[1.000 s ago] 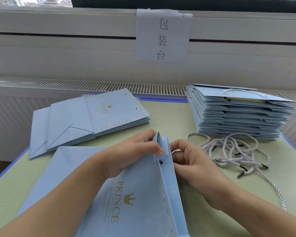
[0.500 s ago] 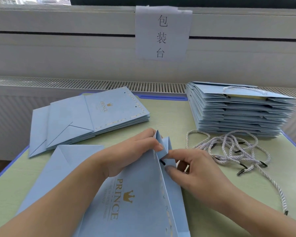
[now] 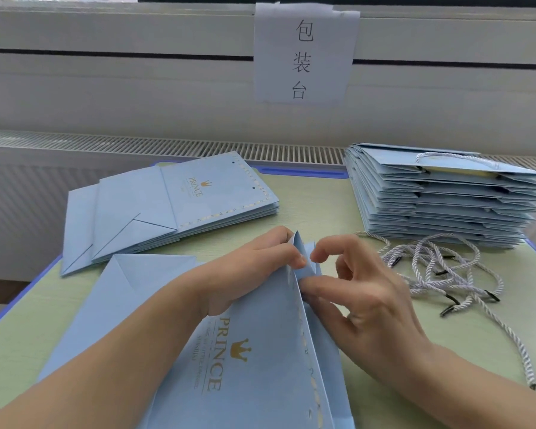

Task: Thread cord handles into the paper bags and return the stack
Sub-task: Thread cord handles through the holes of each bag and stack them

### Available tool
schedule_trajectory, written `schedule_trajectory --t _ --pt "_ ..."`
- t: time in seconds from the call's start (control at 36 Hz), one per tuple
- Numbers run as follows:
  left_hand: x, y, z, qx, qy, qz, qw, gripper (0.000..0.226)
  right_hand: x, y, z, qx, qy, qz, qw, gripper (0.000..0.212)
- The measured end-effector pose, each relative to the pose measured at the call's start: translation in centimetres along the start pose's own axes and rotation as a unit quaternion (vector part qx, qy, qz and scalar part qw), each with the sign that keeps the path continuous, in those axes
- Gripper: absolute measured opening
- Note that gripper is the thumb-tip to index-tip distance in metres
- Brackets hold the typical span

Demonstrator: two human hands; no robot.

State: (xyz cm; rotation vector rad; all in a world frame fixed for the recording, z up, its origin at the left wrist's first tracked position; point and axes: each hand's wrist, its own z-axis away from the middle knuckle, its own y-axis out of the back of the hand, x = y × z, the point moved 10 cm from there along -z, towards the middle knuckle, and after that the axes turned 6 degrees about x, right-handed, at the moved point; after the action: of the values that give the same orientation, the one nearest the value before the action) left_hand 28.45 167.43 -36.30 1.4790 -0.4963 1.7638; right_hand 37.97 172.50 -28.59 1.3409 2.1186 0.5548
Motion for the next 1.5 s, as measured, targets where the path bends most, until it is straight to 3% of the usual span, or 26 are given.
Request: schedule_trajectory --t 0.08,0.14,0.25,0.47,0.61,0.67,0.78,0.86,0.97,1.08,1.22,1.25,1.31,1.33,1.39,1.5 --pt "0.1 -0.1 0.0 -0.001 -0.002 -0.004 1.0 0.061 -0.9 0.2 -0.3 0.002 0.061 -0.004 0.998 0.019" --pt "0.0 -0.1 -0.1 -0.005 0.0 -0.002 1.0 0.068 0.2 0.1 -0.4 -0.01 0.0 -0.098 0.995 0.015" --pt "0.0 0.0 -0.1 -0.005 0.001 -0.001 1.0 0.069 2.8 -1.5 -0.1 -0.065 -0.169 -0.303 0.935 0.013" --pt "0.3 0.3 -0.2 0.02 -0.014 -0.005 1.0 0.028 3.1 -1.1 -0.1 -0.173 -0.109 -0.202 0.958 0.028" --pt "0.4 0.5 -0.3 0.033 -0.019 -0.02 0.999 0.033 2.8 -1.0 0.4 -0.235 -0.034 -0.061 0.969 0.04" --pt "0.4 0.5 -0.2 0.032 -0.018 -0.016 0.999 0.031 4.0 -0.9 0.4 -0.251 -0.045 -0.021 0.967 0.039" --pt "0.2 0.5 -0.2 0.025 -0.007 -0.007 1.0 0.046 6.1 -0.3 0.2 -0.27 -0.085 -0.014 0.959 0.004" --pt "0.2 0.6 -0.2 0.029 -0.006 -0.012 0.999 0.048 8.0 0.1 0.2 -0.286 -0.14 -0.04 0.947 0.019" --pt "0.1 0.7 -0.1 0.036 -0.004 -0.014 0.999 0.047 10.3 1.5 -0.5 -0.244 -0.217 -0.162 0.931 0.026" --pt "0.0 0.8 -0.1 0.038 -0.003 -0.014 0.999 0.041 12.5 3.7 -1.1 -0.175 -0.282 -0.36 0.872 0.052" --pt "0.2 0.7 -0.1 0.039 -0.007 -0.012 0.999 0.046 15.4 5.9 -1.7 -0.087 -0.315 -0.555 0.765 0.03" --pt "0.3 0.8 -0.1 0.038 -0.008 -0.011 0.999 0.048 15.6 6.0 -1.8 -0.089 -0.311 -0.611 0.723 0.026" --pt "0.4 0.9 -0.2 0.033 -0.014 -0.01 0.999 0.057 14.8 5.6 -1.7 -0.111 -0.314 -0.754 0.566 0.024" --pt "0.5 0.9 -0.2 0.031 -0.018 -0.012 0.999 0.062 15.3 5.5 -0.8 -0.085 -0.359 -0.752 0.546 0.03" --pt "0.6 1.2 -0.2 0.034 -0.022 -0.015 0.999 0.065 17.5 5.8 0.7 -0.031 -0.402 -0.737 0.543 0.038" --pt "0.5 1.6 -0.2 0.043 -0.014 -0.009 0.999 0.058 18.1 4.5 2.0 -0.016 -0.436 -0.713 0.549 0.041"
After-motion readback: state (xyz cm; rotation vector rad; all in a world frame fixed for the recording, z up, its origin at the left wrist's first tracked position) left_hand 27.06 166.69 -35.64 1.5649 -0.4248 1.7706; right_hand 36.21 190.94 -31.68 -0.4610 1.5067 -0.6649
